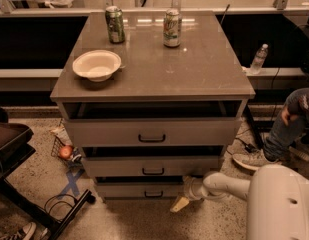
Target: Open bottom drawer
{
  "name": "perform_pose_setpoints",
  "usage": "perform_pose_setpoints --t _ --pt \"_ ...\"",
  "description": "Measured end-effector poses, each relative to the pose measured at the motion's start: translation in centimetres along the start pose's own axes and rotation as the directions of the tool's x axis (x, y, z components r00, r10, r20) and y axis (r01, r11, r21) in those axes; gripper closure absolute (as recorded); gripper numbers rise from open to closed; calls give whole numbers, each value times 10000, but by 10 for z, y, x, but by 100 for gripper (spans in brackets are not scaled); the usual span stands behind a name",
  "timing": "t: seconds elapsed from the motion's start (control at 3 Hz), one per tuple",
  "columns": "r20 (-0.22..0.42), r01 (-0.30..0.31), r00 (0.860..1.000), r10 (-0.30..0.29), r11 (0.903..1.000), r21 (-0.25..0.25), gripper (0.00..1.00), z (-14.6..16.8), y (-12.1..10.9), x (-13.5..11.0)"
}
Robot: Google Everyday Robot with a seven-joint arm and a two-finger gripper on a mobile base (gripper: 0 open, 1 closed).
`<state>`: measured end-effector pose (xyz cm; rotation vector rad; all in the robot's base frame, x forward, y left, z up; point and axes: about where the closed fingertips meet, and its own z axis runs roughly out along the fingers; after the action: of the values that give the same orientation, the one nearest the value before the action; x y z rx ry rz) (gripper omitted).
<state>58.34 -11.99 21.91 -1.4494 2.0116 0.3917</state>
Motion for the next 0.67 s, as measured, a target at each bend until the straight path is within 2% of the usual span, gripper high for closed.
perform_pose_setpoints --t 0.33,0.67 --pt "-287 -473 9985 464 9984 -301 23 19 -6 20" --pt "-276 -789 9966 778 9960 -409 53 25 -7 31"
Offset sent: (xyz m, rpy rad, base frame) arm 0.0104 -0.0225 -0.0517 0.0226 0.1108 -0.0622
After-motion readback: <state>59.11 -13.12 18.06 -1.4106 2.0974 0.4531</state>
